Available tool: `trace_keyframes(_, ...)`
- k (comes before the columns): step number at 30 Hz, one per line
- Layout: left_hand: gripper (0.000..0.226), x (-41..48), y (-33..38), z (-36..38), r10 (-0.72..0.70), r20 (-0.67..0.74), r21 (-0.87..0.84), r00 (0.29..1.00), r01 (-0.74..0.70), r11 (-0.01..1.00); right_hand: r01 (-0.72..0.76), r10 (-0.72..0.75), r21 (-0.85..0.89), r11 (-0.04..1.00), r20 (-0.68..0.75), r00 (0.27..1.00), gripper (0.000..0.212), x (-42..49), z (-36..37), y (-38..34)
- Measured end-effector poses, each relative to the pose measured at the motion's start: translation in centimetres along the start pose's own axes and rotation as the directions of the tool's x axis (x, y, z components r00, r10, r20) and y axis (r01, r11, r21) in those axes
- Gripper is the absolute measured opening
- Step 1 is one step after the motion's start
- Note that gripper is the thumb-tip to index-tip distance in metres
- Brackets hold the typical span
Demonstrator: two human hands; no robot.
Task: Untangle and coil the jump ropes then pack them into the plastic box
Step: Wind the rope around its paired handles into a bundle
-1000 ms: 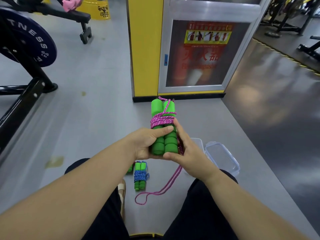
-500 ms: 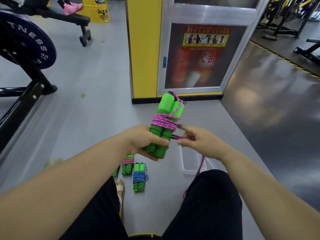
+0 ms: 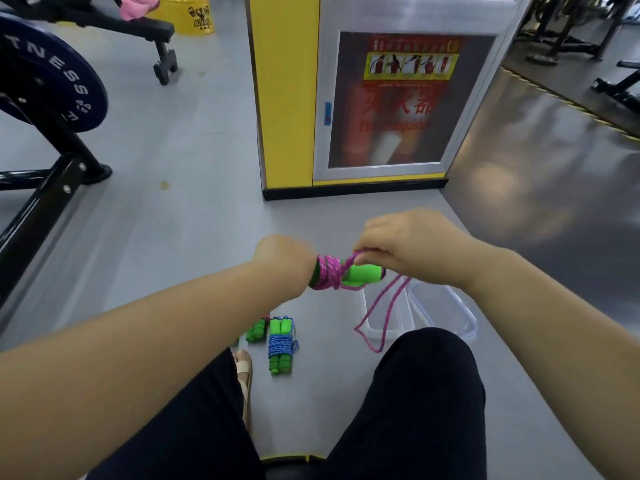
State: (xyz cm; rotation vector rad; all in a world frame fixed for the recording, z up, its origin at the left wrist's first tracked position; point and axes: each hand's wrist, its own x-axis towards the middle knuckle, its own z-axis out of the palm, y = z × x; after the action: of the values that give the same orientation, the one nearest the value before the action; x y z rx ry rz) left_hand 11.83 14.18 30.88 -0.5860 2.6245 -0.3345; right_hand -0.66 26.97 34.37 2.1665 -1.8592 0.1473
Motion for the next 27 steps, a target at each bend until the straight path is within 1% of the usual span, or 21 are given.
trace_keyframes(1,0.022,-0.3,0.7,-0.5,0.055,-0.029,0.068,0.998,-0.053,0.996,0.046,-0.045,0.019,0.999,-0.050,0.998,0.037,0.5,-0.2,0.1)
trace_keyframes(3,0.020,-0.9,1.8,-1.4,0.156,-0.073,0.170,0.985,-0.142,0.975,0.031,-0.030,0.106,0.994,-0.011,1.000,0.038,1.4,-0.3,0.8)
trace_keyframes(5,0.018,-1.3,2.1,-2.0,0.191,-0.118,0.181,0.974,-0.168,0.969,-0.121,0.106,0.223,0.967,0.077,0.991,0.034,1.6,-0.3,1.9)
trace_keyframes(6,0.017,-1.5,1.8,-2.2,0.185,-0.148,0.158,0.972,-0.161,0.974,-0.202,0.169,0.297,0.933,0.133,0.977,0.029,1.4,-0.2,2.6)
trace_keyframes(8,0.020,-2.0,0.9,-2.4,0.170,-0.229,0.090,0.958,-0.153,0.984,-0.368,0.277,0.483,0.795,0.250,0.928,0.019,0.4,0.4,3.3)
trace_keyframes(10,0.023,-2.2,0.1,-2.1,0.192,-0.293,0.014,0.937,-0.197,0.980,-0.533,0.382,0.617,0.578,0.372,0.846,0.012,-0.8,1.5,2.9)
trace_keyframes(12,0.025,-2.3,-0.4,-1.3,0.220,-0.329,-0.114,0.918,-0.270,0.956,-0.621,0.408,0.709,0.335,0.485,0.773,0.019,-2.1,3.1,1.6)
trace_keyframes(13,0.027,-2.3,-0.4,-0.8,0.223,-0.342,-0.195,0.913,-0.301,0.933,-0.647,0.411,0.745,0.159,0.546,0.730,0.024,-2.8,3.8,1.0)
trace_keyframes(14,0.029,-2.3,-0.4,-0.3,0.220,-0.354,-0.268,0.909,-0.324,0.907,-0.649,0.411,0.759,-0.054,0.609,0.678,0.030,-3.3,4.8,0.5)
trace_keyframes(15,0.032,-2.3,-0.4,0.1,0.214,-0.367,-0.338,0.905,-0.344,0.876,-0.608,0.419,0.734,-0.303,0.676,0.607,0.036,-3.9,5.6,-0.2)
trace_keyframes(16,0.037,-2.4,-0.3,0.5,0.198,-0.378,-0.416,0.904,-0.357,0.836,-0.523,0.425,0.694,-0.494,0.718,0.551,0.036,-4.4,6.4,-0.8)
trace_keyframes(17,0.045,-2.4,-0.3,0.7,0.176,-0.380,-0.507,0.908,-0.363,0.781,-0.455,0.421,0.664,-0.594,0.738,0.527,0.032,-4.7,7.1,-1.3)
trace_keyframes(18,0.056,-2.5,-0.3,0.8,0.151,-0.368,-0.604,0.918,-0.359,0.711,-0.485,0.419,0.677,-0.554,0.730,0.540,0.027,-5.1,8.1,-2.0)
trace_keyframes(19,0.065,-2.5,-0.4,0.9,0.125,-0.348,-0.695,0.929,-0.346,0.630,-0.514,0.398,0.699,-0.497,0.710,0.581,0.023,-5.4,8.9,-2.7)
trace_keyframes(20,0.071,-2.3,-0.5,0.9,0.100,-0.327,-0.771,0.940,-0.327,0.547,-0.538,0.393,0.719,-0.440,0.693,0.604,0.022,-5.7,9.6,-3.2)
trace_keyframes(22,0.071,-1.8,-1.0,1.1,0.053,-0.273,-0.884,0.960,-0.273,0.381,-0.585,0.408,0.716,-0.382,0.698,0.588,0.027,-6.2,9.9,-3.5)
trace_keyframes(23,0.068,-1.5,-1.4,1.2,0.027,-0.236,-0.928,0.971,-0.233,0.289,-0.620,0.421,0.717,-0.317,0.693,0.586,0.029,-6.5,9.7,-3.5)
trace_keyframes(24,0.062,-1.2,-1.7,1.4,0.002,-0.197,-0.962,0.980,-0.194,0.190,-0.673,0.440,0.712,-0.203,0.680,0.586,0.030,-6.8,9.4,-3.4)
trace_keyframes(25,0.056,-0.9,-2.1,1.6,-0.025,-0.162,-0.982,0.986,-0.159,0.100,-0.719,0.453,0.692,-0.062,0.662,0.597,0.030,-6.9,9.1,-3.3)
trace_keyframes(26,0.051,-0.5,-2.4,1.9,-0.052,-0.130,-0.991,0.990,-0.128,0.038,-0.748,0.462,0.658,0.087,0.639,0.616,0.029,-7.0,8.8,-3.4)
trace_keyframes(27,0.047,-0.1,-2.7,2.2,-0.083,-0.099,-0.995,0.992,-0.098,0.016,-0.750,0.469,0.612,0.252,0.601,0.647,0.027,-6.9,8.3,-3.6)
